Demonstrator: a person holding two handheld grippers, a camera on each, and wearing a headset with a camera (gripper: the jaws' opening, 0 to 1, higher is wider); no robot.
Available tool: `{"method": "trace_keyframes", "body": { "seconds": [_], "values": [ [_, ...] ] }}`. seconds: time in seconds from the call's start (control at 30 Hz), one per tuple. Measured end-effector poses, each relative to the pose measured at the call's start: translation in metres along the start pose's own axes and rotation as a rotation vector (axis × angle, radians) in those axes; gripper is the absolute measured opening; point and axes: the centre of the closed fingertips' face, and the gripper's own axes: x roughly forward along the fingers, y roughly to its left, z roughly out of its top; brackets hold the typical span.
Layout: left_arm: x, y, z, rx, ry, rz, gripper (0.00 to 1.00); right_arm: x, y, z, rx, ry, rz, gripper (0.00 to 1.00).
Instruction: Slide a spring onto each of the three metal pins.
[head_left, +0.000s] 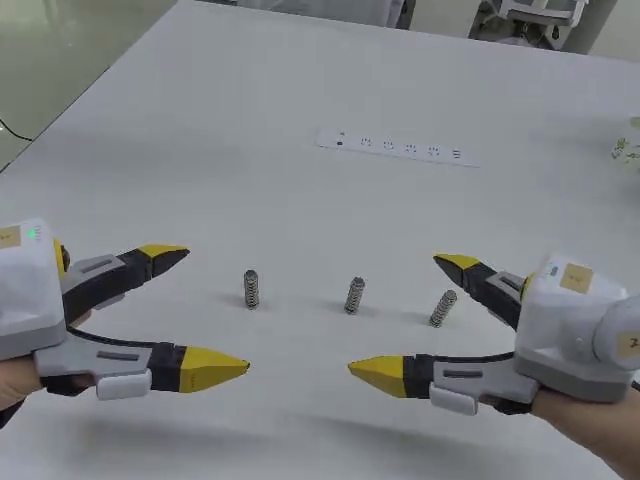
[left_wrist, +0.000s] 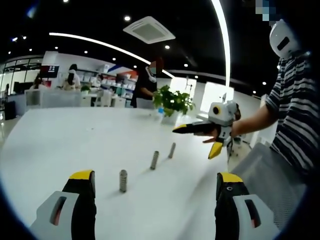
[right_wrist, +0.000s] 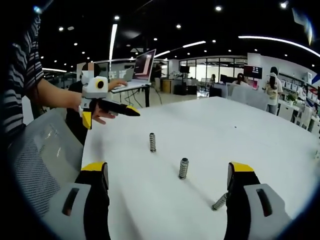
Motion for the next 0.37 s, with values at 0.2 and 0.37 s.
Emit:
{"method": "trace_keyframes", "body": {
  "seconds": [0.2, 0.37],
  "values": [
    [0.0, -0.003, 0.001, 0.007, 0.0, -0.004, 0.98, -0.024, -0.008, -0.016, 0.032, 0.01, -0.044, 0.99],
    [-0.002, -0.004, -0.003, 0.025, 0.022, 0.001, 0.98, -0.042, -0.015, -0.03, 0.061, 0.023, -0.076, 0.99]
  ]
}}
